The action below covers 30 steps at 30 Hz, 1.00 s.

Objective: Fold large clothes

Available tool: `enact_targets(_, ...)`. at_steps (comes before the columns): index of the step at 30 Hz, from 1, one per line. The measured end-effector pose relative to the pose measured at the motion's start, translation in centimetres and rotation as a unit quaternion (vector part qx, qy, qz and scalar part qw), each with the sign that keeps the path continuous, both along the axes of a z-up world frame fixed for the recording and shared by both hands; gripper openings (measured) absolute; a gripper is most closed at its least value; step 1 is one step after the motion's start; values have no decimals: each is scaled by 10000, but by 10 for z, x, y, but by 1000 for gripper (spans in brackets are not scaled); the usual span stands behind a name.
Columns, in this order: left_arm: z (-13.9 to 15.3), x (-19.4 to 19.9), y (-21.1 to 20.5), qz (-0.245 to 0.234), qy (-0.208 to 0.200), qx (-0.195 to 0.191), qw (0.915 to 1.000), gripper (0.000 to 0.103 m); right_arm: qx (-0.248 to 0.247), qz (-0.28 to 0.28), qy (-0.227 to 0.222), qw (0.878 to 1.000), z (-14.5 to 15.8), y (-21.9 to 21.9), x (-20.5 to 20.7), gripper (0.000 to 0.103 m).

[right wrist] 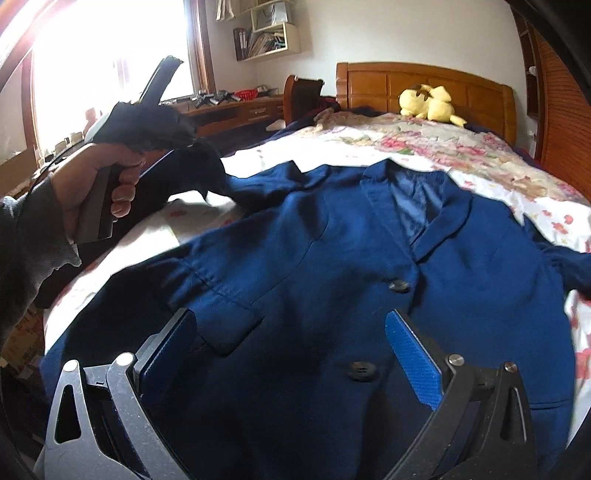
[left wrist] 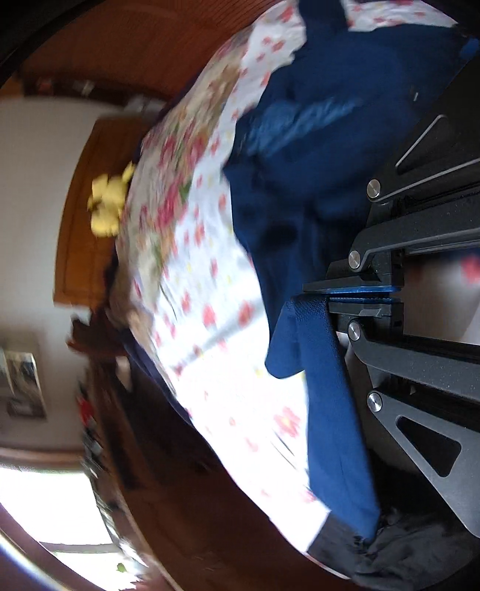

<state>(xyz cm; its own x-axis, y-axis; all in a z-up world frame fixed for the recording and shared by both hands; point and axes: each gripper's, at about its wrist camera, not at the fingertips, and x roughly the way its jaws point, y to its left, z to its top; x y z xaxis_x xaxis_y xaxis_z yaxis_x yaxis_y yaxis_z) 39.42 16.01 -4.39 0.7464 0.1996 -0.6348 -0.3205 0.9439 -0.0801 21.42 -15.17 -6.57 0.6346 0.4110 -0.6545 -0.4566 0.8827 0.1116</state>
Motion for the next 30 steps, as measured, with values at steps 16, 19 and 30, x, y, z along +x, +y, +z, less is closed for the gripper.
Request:
enact_targets(16, -18, -81, -82, -817, 483, 632, 9935, 23, 153, -581, -503, 9969, 51, -59, -2, 103)
enact_targets(19, -26, -102, -65, -769, 501, 556, 9942, 40, 107, -608, -486, 9969, 48, -62, 1, 103)
enact_targets(30, -51, -108, -4, -109, 390, 498, 9979, 56, -151, -544, -275, 9980, 20, -50, 13, 103)
